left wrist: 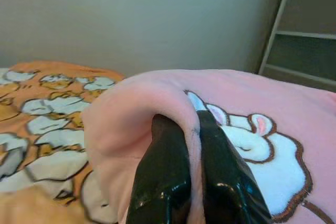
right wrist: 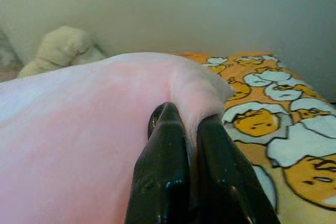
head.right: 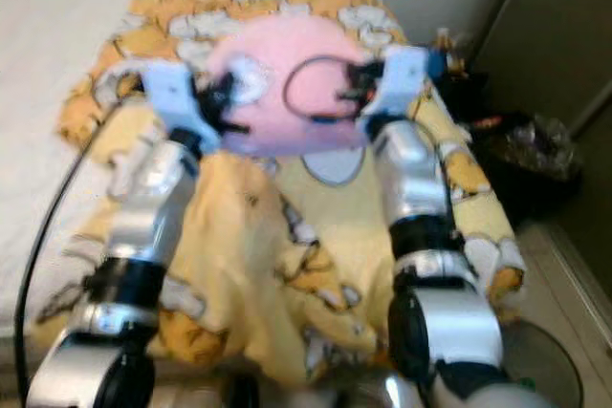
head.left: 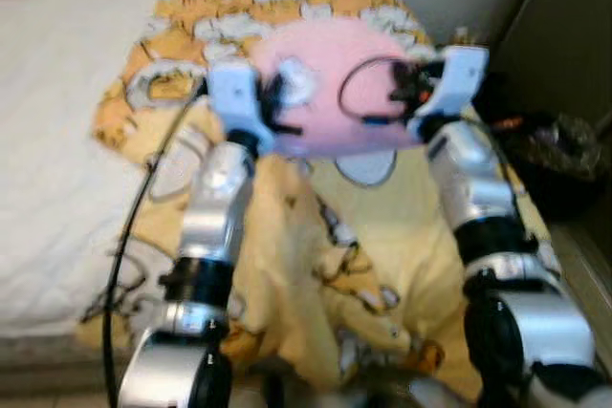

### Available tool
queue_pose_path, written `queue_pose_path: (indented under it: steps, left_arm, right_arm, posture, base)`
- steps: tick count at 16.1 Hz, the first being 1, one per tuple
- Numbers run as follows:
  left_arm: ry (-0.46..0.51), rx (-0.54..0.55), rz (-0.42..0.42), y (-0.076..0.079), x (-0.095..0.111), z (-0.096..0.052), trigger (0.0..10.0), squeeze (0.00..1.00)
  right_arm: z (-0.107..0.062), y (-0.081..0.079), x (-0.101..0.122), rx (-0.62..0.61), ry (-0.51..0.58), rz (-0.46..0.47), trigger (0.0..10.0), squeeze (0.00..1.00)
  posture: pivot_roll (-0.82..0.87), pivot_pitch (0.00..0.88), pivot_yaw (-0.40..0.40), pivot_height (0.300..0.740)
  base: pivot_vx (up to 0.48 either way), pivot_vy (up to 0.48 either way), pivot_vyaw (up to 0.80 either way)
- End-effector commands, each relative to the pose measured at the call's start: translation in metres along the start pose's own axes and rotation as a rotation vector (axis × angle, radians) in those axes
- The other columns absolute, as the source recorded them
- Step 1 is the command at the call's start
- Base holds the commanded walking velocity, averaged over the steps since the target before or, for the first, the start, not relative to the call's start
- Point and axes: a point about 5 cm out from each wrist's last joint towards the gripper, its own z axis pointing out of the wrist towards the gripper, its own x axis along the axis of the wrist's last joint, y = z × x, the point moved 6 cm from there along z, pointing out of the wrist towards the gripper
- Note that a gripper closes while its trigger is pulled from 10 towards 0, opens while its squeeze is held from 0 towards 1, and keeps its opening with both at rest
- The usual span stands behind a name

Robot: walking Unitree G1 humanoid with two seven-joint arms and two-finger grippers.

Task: Clean up the room

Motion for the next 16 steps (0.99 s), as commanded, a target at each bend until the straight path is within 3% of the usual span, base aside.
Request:
queue_pose_path:
  steps: [1, 5, 11, 16]
  left_arm:
    - [0.009, -0.011, -0.001, 0.008, 0.003, 0.003, 0.0, 0.00]
    - [-0.010, 0.007, 0.015, 0.004, -0.001, 0.000, 0.0, 0.00]
    - [-0.020, 0.058, 0.032, -0.003, -0.004, -0.005, 0.0, 0.00]
    - [-0.002, 0.104, 0.029, -0.015, 0.004, 0.000, 0.0, 0.00]
  right_arm:
    - [-0.003, 0.013, 0.006, -0.034, 0.029, -0.017, 0.0, 0.00]
    - [-0.003, 0.011, -0.002, -0.025, 0.008, -0.005, 0.0, 0.00]
    - [-0.001, -0.007, -0.013, 0.029, -0.017, 0.003, 0.0, 0.00]
    - [-0.001, -0.008, -0.016, 0.046, -0.025, -0.001, 0.0, 0.00]
  posture:
    - [0.09, 0.000, -0.023, 0.740]
    - [0.10, 0.000, -0.025, 0.740]
    - [0.12, 0.000, -0.031, 0.740]
    - [0.12, 0.000, -0.038, 0.740]
  base:
    - [0.000, 0.480, 0.00]
    - [0.000, 0.480, 0.00]
    - [0.000, 0.480, 0.00]
    - [0.000, 0.480, 0.00]
